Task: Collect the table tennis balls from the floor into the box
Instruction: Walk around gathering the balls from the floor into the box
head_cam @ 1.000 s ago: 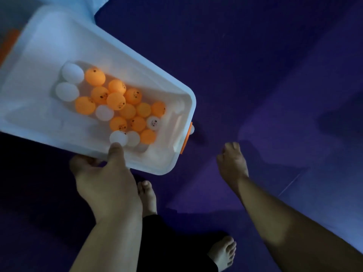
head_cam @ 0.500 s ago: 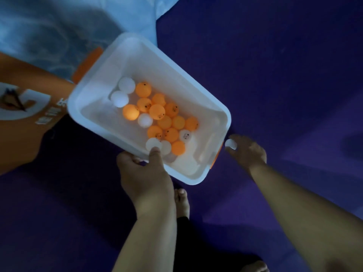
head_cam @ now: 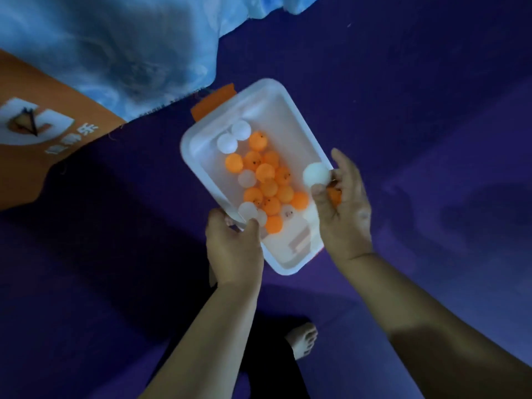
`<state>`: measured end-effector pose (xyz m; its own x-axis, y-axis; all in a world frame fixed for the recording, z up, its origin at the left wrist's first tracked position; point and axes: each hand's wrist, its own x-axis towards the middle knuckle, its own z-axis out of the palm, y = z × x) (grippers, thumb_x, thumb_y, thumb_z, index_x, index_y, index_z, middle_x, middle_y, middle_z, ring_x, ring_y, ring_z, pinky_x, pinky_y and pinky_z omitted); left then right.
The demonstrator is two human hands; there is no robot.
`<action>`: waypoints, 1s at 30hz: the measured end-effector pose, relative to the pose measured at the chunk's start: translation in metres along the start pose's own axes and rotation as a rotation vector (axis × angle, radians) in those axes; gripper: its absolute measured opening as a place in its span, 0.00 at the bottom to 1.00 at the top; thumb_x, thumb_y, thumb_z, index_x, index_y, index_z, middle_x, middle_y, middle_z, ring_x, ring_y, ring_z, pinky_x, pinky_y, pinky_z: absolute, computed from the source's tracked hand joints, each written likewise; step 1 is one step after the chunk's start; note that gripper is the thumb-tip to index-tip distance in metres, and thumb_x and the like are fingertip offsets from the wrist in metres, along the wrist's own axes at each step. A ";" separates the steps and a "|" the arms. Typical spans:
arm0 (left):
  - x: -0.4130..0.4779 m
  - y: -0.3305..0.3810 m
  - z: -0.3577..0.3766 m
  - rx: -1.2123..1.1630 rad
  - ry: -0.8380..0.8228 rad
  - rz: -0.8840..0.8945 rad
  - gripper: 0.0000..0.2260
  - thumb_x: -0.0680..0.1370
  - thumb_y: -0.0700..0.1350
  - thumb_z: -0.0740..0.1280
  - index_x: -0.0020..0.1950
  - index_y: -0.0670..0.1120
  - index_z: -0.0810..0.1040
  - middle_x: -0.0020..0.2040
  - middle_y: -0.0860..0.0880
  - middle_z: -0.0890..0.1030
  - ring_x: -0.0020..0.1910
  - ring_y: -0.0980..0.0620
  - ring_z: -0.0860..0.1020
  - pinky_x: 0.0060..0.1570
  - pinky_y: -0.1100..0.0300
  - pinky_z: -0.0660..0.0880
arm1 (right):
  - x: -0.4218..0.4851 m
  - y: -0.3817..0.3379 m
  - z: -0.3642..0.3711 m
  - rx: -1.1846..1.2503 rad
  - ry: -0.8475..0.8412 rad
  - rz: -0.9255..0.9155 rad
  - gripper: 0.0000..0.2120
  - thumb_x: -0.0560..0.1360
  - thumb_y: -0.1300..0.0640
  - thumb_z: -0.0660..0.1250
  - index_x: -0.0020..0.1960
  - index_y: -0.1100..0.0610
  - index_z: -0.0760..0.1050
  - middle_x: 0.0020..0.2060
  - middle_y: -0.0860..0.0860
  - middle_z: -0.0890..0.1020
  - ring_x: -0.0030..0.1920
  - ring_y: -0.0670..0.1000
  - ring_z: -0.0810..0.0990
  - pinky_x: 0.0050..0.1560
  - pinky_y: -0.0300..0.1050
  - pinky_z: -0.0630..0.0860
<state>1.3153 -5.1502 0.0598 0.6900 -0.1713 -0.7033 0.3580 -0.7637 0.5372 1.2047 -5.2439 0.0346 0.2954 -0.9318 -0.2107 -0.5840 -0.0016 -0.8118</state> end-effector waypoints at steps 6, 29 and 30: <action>-0.072 0.089 -0.036 0.236 -0.172 0.177 0.07 0.72 0.42 0.67 0.41 0.49 0.69 0.39 0.53 0.77 0.37 0.54 0.76 0.31 0.63 0.67 | -0.016 -0.077 -0.097 -0.262 0.126 0.094 0.30 0.75 0.61 0.65 0.74 0.51 0.59 0.63 0.50 0.69 0.50 0.42 0.74 0.48 0.39 0.75; -0.429 0.399 0.137 0.865 -0.579 0.857 0.13 0.73 0.51 0.70 0.49 0.46 0.70 0.40 0.51 0.78 0.34 0.54 0.78 0.28 0.60 0.71 | -0.034 -0.180 -0.573 -0.069 0.333 0.656 0.10 0.74 0.50 0.64 0.41 0.56 0.70 0.36 0.52 0.78 0.34 0.50 0.74 0.32 0.45 0.71; -0.441 0.407 0.154 0.874 -0.592 0.869 0.13 0.73 0.51 0.70 0.49 0.46 0.70 0.40 0.51 0.78 0.34 0.53 0.78 0.28 0.60 0.72 | -0.030 -0.175 -0.592 -0.070 0.337 0.663 0.09 0.74 0.50 0.64 0.43 0.56 0.71 0.37 0.52 0.79 0.35 0.50 0.75 0.33 0.46 0.72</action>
<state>1.0594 -5.4811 0.5168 0.0380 -0.8629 -0.5040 -0.7114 -0.3776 0.5928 0.8505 -5.4304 0.5060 -0.3767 -0.8061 -0.4565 -0.6090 0.5868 -0.5337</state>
